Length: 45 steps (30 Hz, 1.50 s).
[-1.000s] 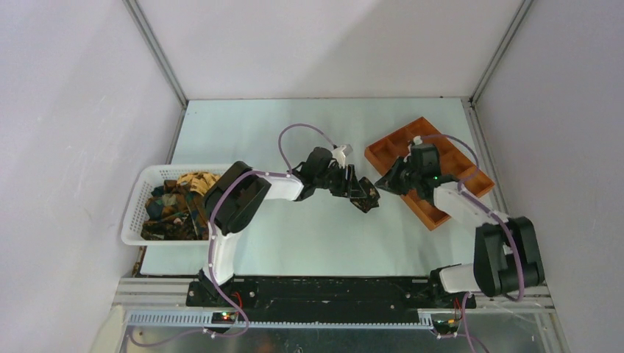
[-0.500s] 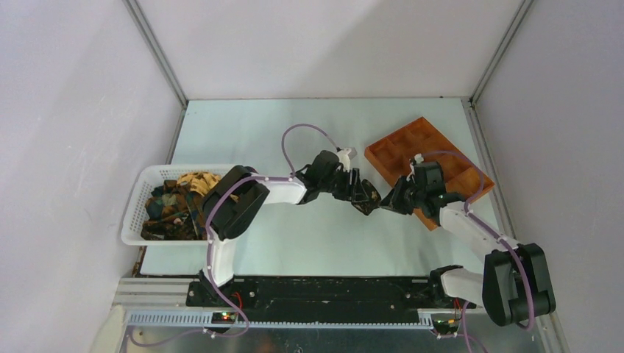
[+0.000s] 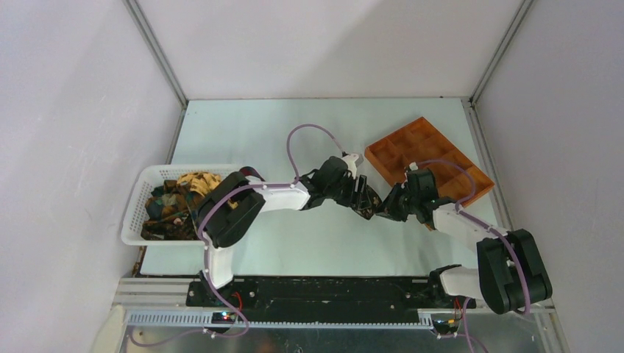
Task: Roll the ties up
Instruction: Pick up the tie at the center of the board.
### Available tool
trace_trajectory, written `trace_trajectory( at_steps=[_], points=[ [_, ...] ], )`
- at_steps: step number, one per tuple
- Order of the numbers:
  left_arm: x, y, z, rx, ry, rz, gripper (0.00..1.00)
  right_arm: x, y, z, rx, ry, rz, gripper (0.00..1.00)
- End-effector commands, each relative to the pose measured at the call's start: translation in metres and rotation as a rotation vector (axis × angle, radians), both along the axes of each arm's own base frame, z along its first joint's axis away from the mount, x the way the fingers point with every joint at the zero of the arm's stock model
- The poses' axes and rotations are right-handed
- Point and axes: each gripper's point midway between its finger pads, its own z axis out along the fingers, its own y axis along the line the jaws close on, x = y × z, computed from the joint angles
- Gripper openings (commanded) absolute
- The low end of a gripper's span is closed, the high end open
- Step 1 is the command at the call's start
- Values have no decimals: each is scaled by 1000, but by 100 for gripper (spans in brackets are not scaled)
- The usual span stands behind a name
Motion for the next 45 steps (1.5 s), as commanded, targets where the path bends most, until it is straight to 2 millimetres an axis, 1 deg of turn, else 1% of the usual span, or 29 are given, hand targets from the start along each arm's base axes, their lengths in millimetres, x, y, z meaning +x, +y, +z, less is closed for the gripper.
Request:
trace_trajectory(
  at_steps=[1,6,13,17,20,23,25,29,33,35,38,42,43,44,45],
  points=[
    [-6,1,23,-5,-61,-11,67,8,6,6,26,-41,-9,14],
    [-11,1,21,14,-68,-25,70,7,-3,8,-4,-49,-34,15],
    [-16,-1,10,28,-46,-39,70,7,-21,26,-22,-102,-79,18],
    [-20,-1,9,20,-38,-46,72,6,-22,27,-23,-101,-79,19],
    [-23,0,8,18,-31,-48,74,5,-19,20,-27,-78,-68,19],
    [-24,0,7,14,-26,-49,75,6,-17,17,-24,-75,-64,18],
    [-26,1,4,6,-18,-46,75,10,-17,20,-26,-92,-69,19],
    [-31,4,0,0,-7,-42,75,17,-20,30,-21,-137,-75,24],
    [-31,4,3,-12,-7,-34,76,20,-22,37,-31,-174,-54,31],
    [-27,4,7,-17,-14,-19,77,22,-25,42,-47,-197,-50,38],
    [-17,3,13,-31,-18,11,79,28,-28,54,-58,-244,-42,45],
    [-3,2,24,-74,-12,41,84,36,-29,73,-80,-322,-8,58],
    [-1,1,28,-83,-14,40,85,39,-30,79,-90,-346,-1,64],
    [2,2,31,-89,-18,47,87,41,-31,84,-96,-365,-2,67],
    [4,2,34,-95,-21,48,87,45,-32,90,-105,-387,3,73]
  ],
)
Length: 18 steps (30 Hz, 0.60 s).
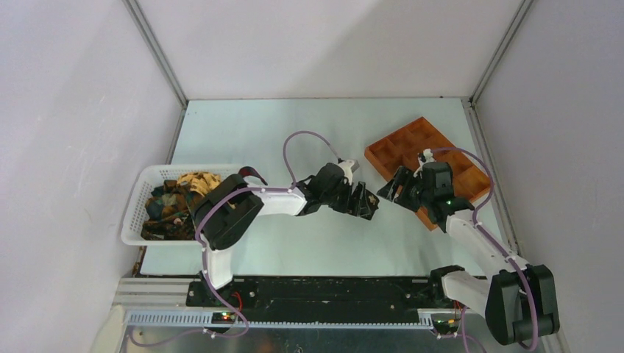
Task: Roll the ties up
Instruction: Pick up the tie at the center of the board.
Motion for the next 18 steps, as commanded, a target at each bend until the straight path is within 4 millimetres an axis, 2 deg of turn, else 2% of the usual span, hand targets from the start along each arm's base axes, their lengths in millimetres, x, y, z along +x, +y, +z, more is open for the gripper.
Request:
trace_trajectory(
  at_steps=[1,4,6,9,11,15,17,18],
  points=[
    [25,-8,48,-107,-61,36,88,25,-6,44,-51,-173,21,76],
    [30,-8,53,-113,-63,37,90,36,-10,61,-76,-217,40,85],
    [33,-4,56,-113,-65,45,91,44,-14,69,-115,-244,45,88],
    [38,10,57,-106,-68,76,93,51,-17,79,-185,-308,97,94],
    [42,21,62,-115,-77,101,94,55,-14,89,-226,-380,156,98],
    [50,42,78,-135,-100,160,95,62,-7,108,-303,-492,249,99],
    [54,55,87,-150,-111,211,95,63,1,110,-331,-506,341,99],
    [58,62,100,-183,-118,250,95,63,8,102,-327,-487,401,100]
  ],
)
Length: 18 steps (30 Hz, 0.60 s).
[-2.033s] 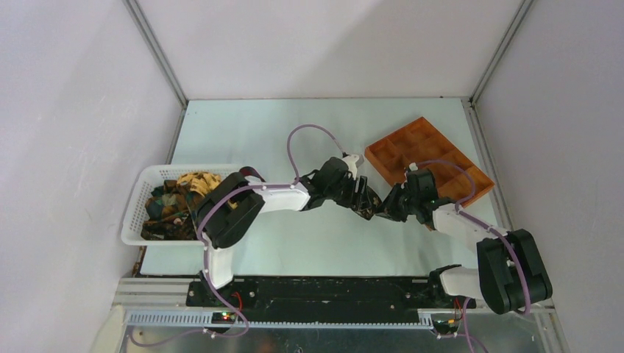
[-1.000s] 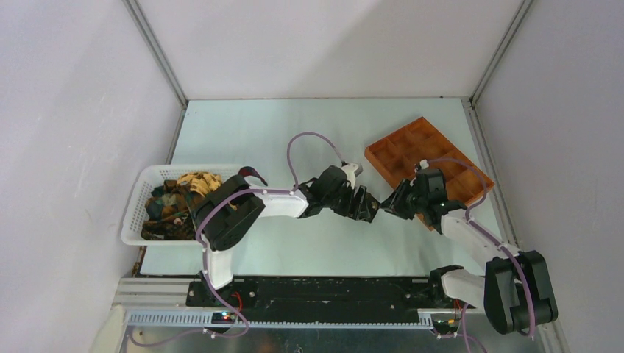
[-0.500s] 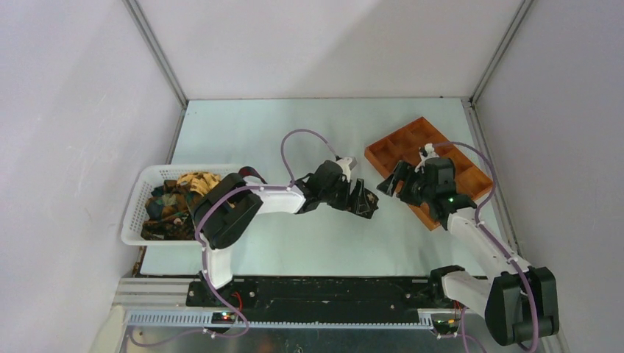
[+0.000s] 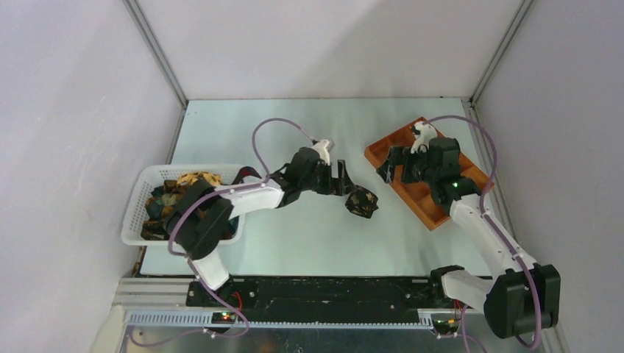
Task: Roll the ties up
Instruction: Pick up the tie at the center of the board.
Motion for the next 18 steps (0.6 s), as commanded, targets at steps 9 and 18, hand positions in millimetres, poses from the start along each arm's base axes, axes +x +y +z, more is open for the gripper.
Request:
trace_trajectory(
  at_steps=[9,18],
  points=[
    [11,75,59,-82,-95,271,96,2,59,-18,-388,-35,645,99],
    [7,90,62,-78,-118,298,97,-28,93,-54,-444,27,847,99]
  ],
)
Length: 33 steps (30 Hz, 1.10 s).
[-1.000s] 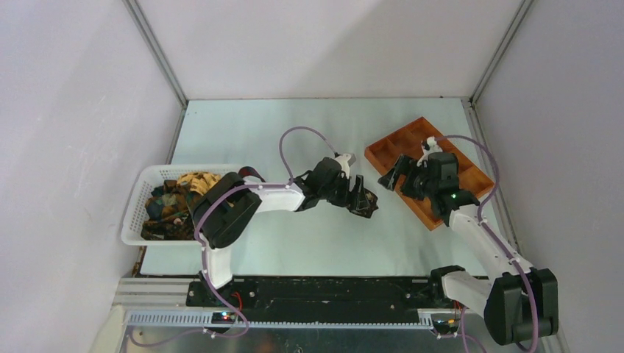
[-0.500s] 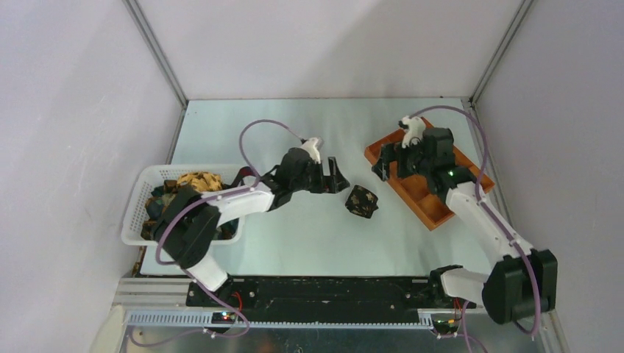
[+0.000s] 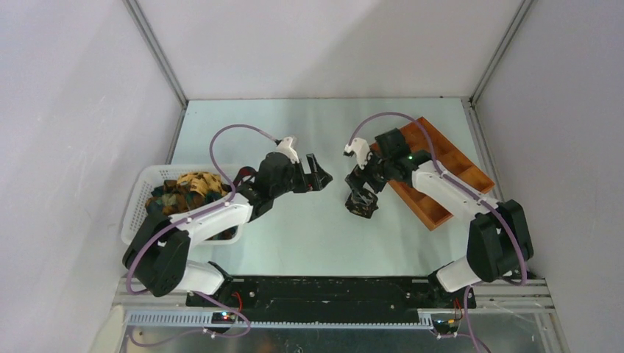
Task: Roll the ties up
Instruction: Pick up the tie at the center of the board.
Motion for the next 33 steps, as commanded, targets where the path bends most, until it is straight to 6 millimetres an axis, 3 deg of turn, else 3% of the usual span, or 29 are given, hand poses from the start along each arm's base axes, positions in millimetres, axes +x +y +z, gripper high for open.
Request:
trace_trajectory(
  at_steps=[1,6,16,33],
  points=[
    [4,8,7,-3,-26,30,97,-10,14,-4,-39,-1,118,99],
    [3,8,5,-9,-22,23,96,-25,21,-15,-82,24,181,99],
    [2,11,5,-12,-27,21,96,-5,11,-33,-241,-60,147,100],
    [2,11,-1,-20,-10,11,96,2,12,-33,-272,-110,156,99]
  ],
)
